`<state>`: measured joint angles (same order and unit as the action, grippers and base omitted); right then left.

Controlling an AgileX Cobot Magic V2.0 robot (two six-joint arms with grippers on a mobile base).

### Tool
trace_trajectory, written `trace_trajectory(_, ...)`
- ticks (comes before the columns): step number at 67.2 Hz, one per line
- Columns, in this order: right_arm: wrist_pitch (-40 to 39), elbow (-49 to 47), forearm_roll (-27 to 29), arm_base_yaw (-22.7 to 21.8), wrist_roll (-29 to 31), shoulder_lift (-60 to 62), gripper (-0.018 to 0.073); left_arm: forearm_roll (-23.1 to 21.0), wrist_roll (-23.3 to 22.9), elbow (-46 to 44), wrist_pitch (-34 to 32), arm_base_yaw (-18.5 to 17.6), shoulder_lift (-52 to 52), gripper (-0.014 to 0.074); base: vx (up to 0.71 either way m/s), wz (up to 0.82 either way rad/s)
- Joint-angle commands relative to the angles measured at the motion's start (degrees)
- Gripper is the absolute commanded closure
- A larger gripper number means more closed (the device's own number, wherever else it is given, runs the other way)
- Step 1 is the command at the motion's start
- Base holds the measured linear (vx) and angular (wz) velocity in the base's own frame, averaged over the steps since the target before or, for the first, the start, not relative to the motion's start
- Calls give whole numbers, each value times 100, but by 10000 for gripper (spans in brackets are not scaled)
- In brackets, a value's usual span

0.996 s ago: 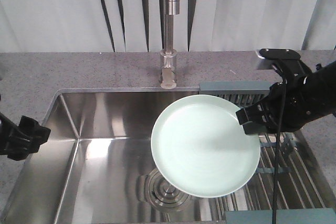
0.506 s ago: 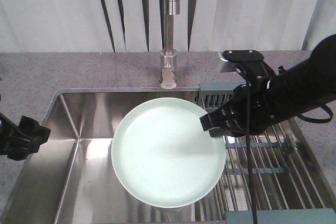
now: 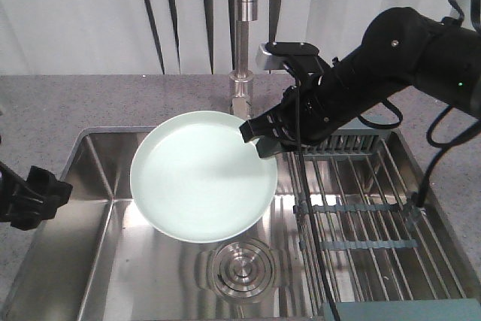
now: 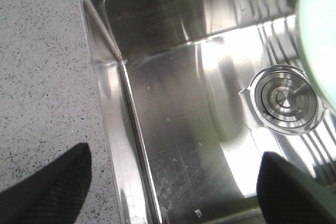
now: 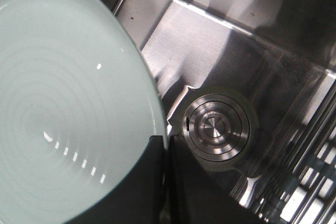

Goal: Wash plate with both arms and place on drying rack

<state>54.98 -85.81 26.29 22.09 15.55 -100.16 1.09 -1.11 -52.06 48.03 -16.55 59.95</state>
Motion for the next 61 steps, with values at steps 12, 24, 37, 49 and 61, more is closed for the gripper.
trace_trajectory(12,260,-1140,124,-433,85,-298,564,-9,-46,-157,-279,-26,-90,6,0,0)
trace_trajectory(24,450,-1294,143,-858,90,-326,564,-9,-46,-157,-279,-26,-90,6,0,0)
trace_trajectory(37,864,-1270,87,-1240,101,-251,564,-9,-46,-157,-279,-26,-90,6,0,0)
trace_trajectory(49,642,-712,3,-1438,191,169,564,-9,-46,-157,-279,-26,-90,6,0,0)
trace_trajectory(61,448,126,-11,-1653,340,723,564,-9,-46,-157,-279,-26,-90,6,0,0)
